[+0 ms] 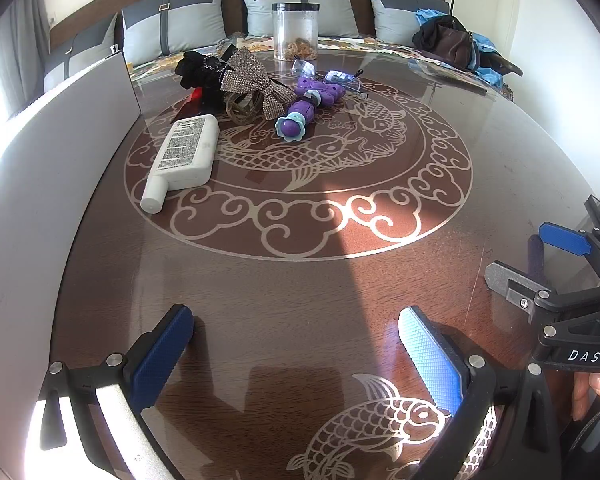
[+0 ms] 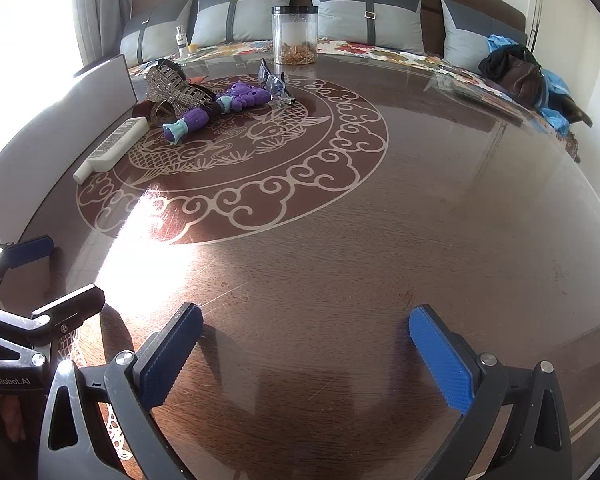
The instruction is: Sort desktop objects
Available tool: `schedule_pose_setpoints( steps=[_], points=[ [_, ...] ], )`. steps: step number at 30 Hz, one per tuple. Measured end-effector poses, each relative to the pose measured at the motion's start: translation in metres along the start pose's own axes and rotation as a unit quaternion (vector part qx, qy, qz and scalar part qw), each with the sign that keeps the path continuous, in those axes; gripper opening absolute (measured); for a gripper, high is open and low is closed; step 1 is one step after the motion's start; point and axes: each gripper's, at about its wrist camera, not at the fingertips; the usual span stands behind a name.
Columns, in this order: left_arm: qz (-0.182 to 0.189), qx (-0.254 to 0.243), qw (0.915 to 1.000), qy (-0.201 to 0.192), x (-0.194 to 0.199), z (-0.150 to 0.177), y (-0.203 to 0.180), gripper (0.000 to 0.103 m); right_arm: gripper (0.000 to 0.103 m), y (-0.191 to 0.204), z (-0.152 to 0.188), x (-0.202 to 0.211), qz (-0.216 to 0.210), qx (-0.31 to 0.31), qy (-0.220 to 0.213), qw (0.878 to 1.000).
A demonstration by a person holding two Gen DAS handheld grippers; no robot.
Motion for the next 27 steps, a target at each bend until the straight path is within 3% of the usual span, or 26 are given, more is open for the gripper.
schedule_pose_setpoints(
  steps=[24, 27],
  points=[
    [0.001, -0.002, 1.0000, 0.000, 0.001, 0.000, -0.001, 0.103, 0.103, 0.000, 0.000, 0.000, 0.000, 0.000, 0.000, 1.000],
    [0.010, 0.010, 0.9998, -0.015, 0.011, 0.004, 0.004, 0.103, 0.103, 0.000, 0.000, 0.000, 0.000, 0.000, 0.000, 1.000]
  ],
)
Point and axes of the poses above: each gripper's, at about its wrist camera, not at the fingertips, and x roughly against the way its jaws point, y to its left, z to its underside, and after that the axes turned 11 degrees about z, right-handed
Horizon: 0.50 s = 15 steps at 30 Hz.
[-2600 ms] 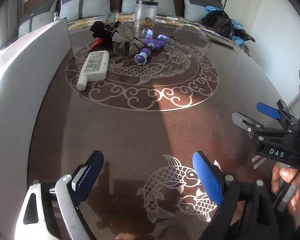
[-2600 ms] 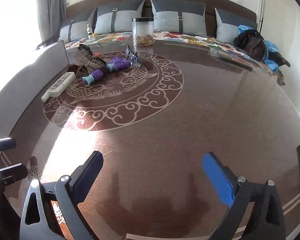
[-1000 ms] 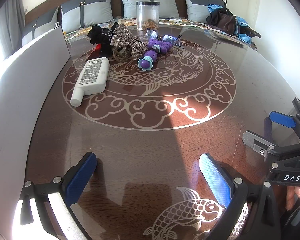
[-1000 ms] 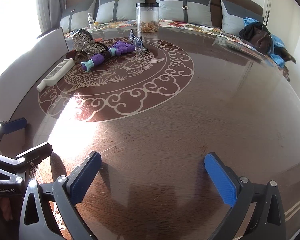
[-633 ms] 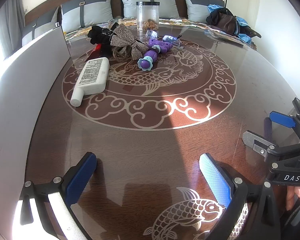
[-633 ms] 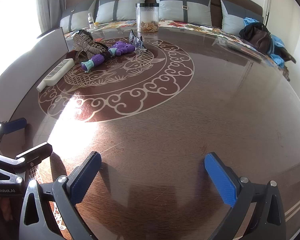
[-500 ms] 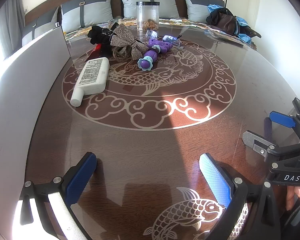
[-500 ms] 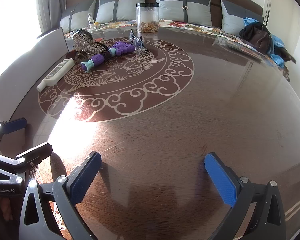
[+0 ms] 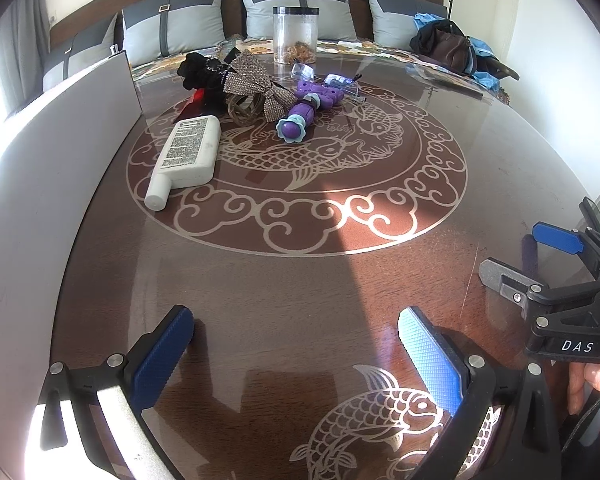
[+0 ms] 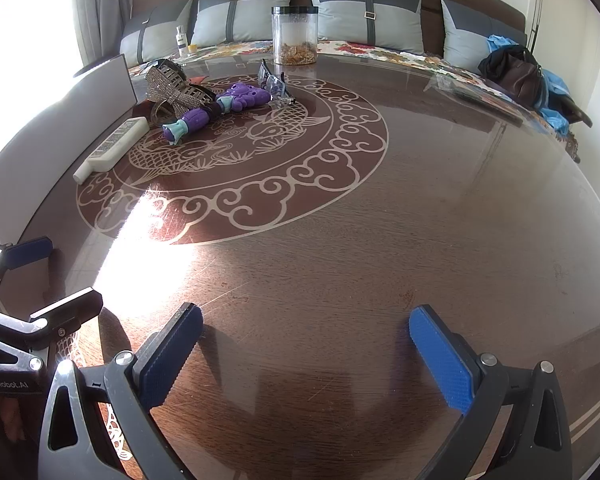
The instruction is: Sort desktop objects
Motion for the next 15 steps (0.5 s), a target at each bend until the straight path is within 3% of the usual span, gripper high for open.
schedule_pose_setpoints(
  steps=[2, 7, 15],
  points=[
    [0.001, 0.009, 0.9998, -0.019, 0.011, -0.002, 0.010, 0.103, 0.103, 0.000, 0.000, 0.000, 0.000, 0.000, 0.000, 1.000],
    [-0.037, 0.010, 0.9988, -0.031, 0.018, -0.035, 0.041, 0.103, 0.103, 0.000, 0.000, 0.000, 0.001, 0.000, 0.000, 1.000],
    [-0.043, 0.032, 0.9978, 0.038, -0.038, -0.106, 0.089, 0.103, 0.103, 0.000, -0.001, 0.000, 0.001, 0.001, 0.000, 1.000]
  ],
)
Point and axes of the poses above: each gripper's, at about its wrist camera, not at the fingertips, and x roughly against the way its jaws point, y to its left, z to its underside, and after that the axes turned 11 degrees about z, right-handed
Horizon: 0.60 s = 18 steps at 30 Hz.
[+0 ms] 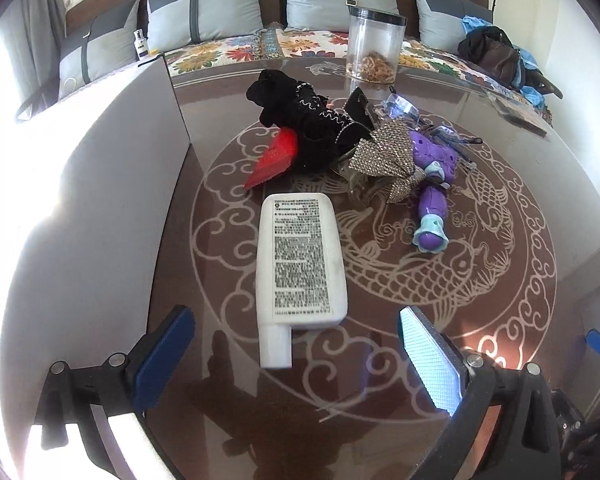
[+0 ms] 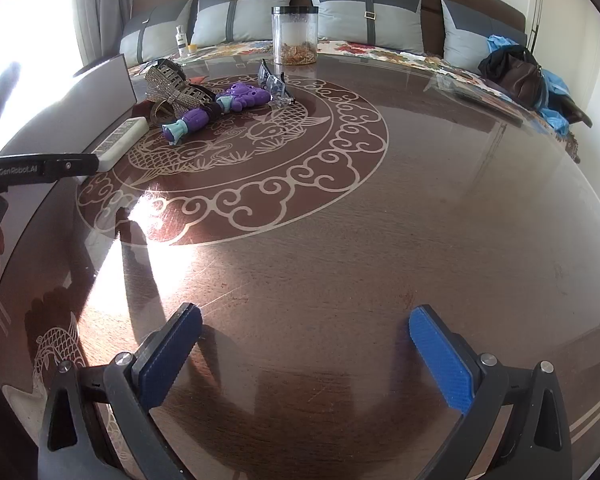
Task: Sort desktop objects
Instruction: 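Close the left tool around the white lotion bottle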
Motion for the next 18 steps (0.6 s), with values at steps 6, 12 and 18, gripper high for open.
schedule_pose_setpoints(
  steps=[6, 12, 18],
  points=[
    [-0.003, 0.014, 0.9997, 0.019, -0.034, -0.021, 0.006, 0.103, 0.103, 0.000, 0.000, 0.000, 0.000, 0.000, 0.000, 1.000],
    [-0.001, 0.014, 0.9998, -0.015, -0.038, -0.022, 0.004, 0.103, 0.103, 0.000, 0.000, 0.000, 0.000, 0.000, 0.000, 1.000],
    [0.008, -0.006, 0.9999, -0.003, -0.036, -0.025, 0.005, 0.103, 0.103, 0.002, 0.000, 0.000, 0.000, 0.000, 0.000, 1.000]
  ],
)
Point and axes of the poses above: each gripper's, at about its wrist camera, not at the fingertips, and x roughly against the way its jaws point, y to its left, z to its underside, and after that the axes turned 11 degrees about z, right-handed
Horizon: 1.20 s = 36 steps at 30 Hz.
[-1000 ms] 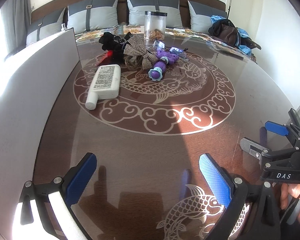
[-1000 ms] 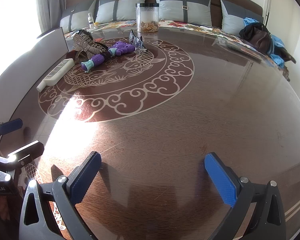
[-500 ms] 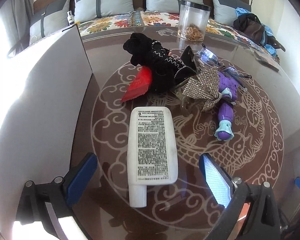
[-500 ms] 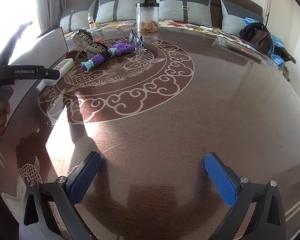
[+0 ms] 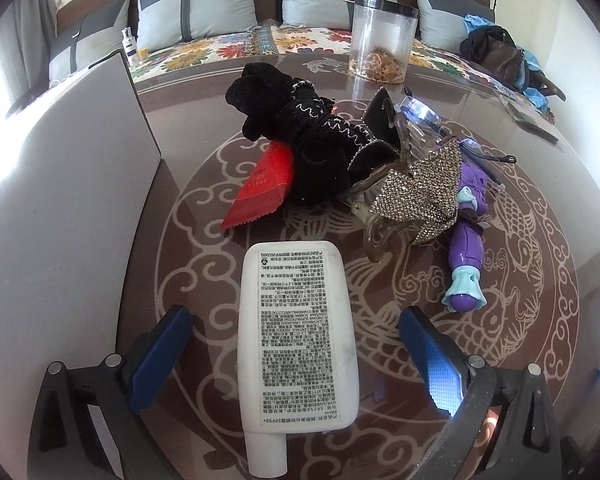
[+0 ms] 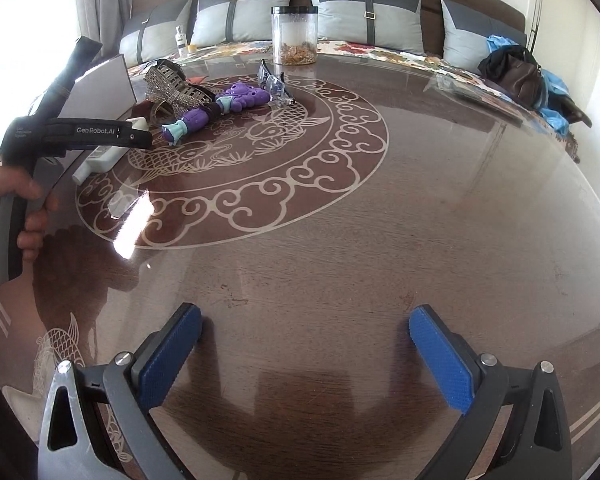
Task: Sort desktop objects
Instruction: 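Close the left tool around the white lotion bottle, then lift the white lotion bottle with the left tool and hold it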
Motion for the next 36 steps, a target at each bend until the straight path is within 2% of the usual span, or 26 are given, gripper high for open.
schedule_pose_setpoints(
  steps=[1, 2, 4, 5, 6, 10, 19, 21, 22, 23, 27, 29, 36],
  points=[
    [0.000, 0.000, 1.0000, -0.006, 0.003, 0.001, -0.001, 0.094, 0.103, 0.000, 0.000, 0.000, 0.000, 0.000, 0.000, 1.000],
    [0.000, -0.001, 0.9999, -0.016, 0.006, 0.003, -0.002, 0.077, 0.103, 0.000, 0.000, -0.001, 0.000, 0.000, 0.000, 1.000],
    [0.000, -0.001, 0.9997, -0.025, 0.012, 0.006, -0.003, 0.056, 0.103, 0.000, 0.000, -0.001, 0.000, 0.000, 0.000, 1.000],
    [-0.001, -0.001, 0.9997, -0.025, 0.014, 0.007, -0.003, 0.051, 0.103, 0.000, 0.000, -0.001, 0.000, 0.000, 0.000, 1.000],
    [0.001, 0.001, 0.9997, -0.023, 0.015, 0.009, -0.004, 0.051, 0.103, 0.000, 0.000, -0.001, 0.000, 0.000, 0.000, 1.000],
    [-0.003, 0.004, 0.9998, -0.019, 0.024, 0.025, -0.011, 0.051, 0.103, 0.000, 0.000, 0.000, 0.000, 0.000, 0.000, 1.000],
    [-0.002, 0.004, 0.9999, -0.015, 0.067, 0.100, -0.034, 0.051, 0.103, 0.000, 0.000, 0.000, 0.001, 0.000, 0.000, 1.000],
    [-0.004, 0.005, 0.9998, -0.017, 0.073, 0.112, -0.036, 0.061, 0.103, 0.000, 0.000, 0.000, 0.001, 0.000, 0.000, 1.000],
    [-0.007, 0.008, 0.9998, -0.014, 0.073, 0.117, -0.036, 0.079, 0.103, 0.000, 0.000, 0.000, 0.001, 0.000, 0.000, 1.000],
    [-0.011, 0.013, 0.9998, -0.012, 0.073, 0.120, -0.034, 0.091, 0.103, 0.000, 0.000, 0.000, 0.001, 0.000, 0.000, 1.000],
    [-0.013, 0.014, 0.9996, -0.020, 0.075, 0.124, -0.032, 0.095, 0.103, 0.000, 0.000, 0.000, 0.000, 0.000, 0.000, 1.000],
    [-0.014, 0.018, 0.9995, -0.020, 0.074, 0.124, -0.030, 0.100, 0.103, 0.000, 0.000, 0.000, 0.001, 0.000, 0.000, 1.000],
    [-0.015, 0.020, 0.9995, -0.020, 0.074, 0.127, -0.029, 0.103, 0.103, -0.001, 0.001, 0.001, 0.001, -0.001, -0.001, 1.000]
  ],
)
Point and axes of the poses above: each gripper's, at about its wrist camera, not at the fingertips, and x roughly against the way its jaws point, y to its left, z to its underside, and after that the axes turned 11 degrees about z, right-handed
